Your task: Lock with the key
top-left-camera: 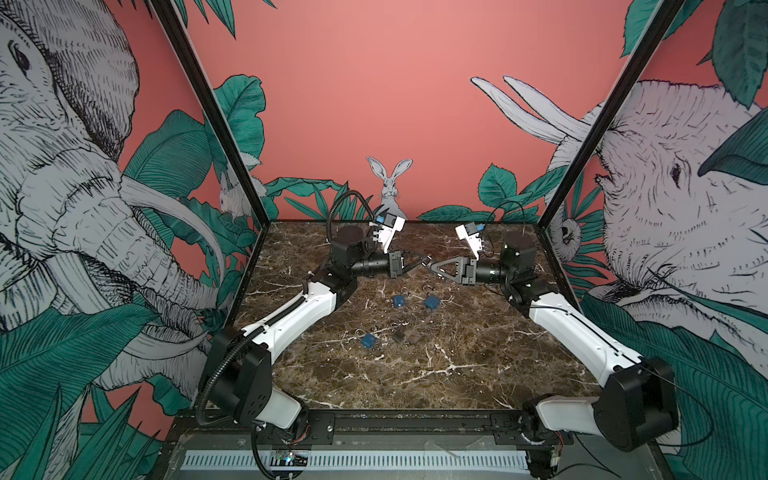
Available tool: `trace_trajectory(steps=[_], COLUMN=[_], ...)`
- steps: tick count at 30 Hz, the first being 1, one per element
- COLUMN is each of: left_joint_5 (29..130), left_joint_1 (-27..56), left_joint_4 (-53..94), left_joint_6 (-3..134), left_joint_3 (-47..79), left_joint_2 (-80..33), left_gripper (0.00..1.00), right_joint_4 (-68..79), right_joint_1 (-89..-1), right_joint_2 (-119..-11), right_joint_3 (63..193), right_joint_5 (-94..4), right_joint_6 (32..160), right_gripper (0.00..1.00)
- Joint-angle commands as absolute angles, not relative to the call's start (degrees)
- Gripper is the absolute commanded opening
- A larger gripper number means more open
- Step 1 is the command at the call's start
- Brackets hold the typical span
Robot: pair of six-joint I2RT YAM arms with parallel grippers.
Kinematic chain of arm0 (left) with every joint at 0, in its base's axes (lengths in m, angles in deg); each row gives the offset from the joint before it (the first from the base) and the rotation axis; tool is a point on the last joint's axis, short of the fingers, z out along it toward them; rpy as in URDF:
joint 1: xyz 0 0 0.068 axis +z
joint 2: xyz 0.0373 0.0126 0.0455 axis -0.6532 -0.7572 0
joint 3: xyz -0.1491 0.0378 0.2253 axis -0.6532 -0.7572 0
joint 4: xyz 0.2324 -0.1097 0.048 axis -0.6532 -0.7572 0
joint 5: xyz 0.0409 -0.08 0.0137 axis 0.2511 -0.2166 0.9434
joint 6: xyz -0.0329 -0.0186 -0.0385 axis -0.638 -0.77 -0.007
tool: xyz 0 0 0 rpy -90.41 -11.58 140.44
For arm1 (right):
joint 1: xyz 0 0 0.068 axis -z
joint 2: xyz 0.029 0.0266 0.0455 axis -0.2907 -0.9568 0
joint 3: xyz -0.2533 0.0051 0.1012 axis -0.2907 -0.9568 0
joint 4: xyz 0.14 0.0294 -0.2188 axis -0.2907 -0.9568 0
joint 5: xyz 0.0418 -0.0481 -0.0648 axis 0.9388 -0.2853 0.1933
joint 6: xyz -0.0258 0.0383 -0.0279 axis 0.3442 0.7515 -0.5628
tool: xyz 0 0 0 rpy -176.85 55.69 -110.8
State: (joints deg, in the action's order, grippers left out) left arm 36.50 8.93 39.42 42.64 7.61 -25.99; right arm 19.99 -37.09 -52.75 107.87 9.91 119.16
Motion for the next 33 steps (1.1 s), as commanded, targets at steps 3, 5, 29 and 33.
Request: trace_trajectory(steps=[3, 5, 29, 33], left_joint_5=[32.62, 32.50, 28.32, 28.41], left_joint_1=[10.17, 10.50, 10.72, 10.73], left_joint_4=[42.42, 43.14, 41.95, 42.38], left_joint_6=[37.90, 37.43, 37.37, 37.30], left_joint_3=[8.85, 9.20, 7.49, 7.67], left_joint_2=[-26.15, -26.01, -25.55, -25.91], left_gripper=[0.23, 0.26, 0.19, 0.17], right_joint_4=[26.62, 26.67, 28.65, 29.34], right_joint_1=[-38.04, -38.03, -38.06, -38.08], right_joint_2=[-50.48, -50.35, -51.70, -52.08], right_joint_3=[106.34, 106.12, 108.00, 108.02], right_joint_5=[9.28, 9.25, 9.20, 9.25], right_joint_6=[118.53, 118.55, 119.97, 120.54], right_gripper=[0.00, 0.00, 0.00, 0.00])
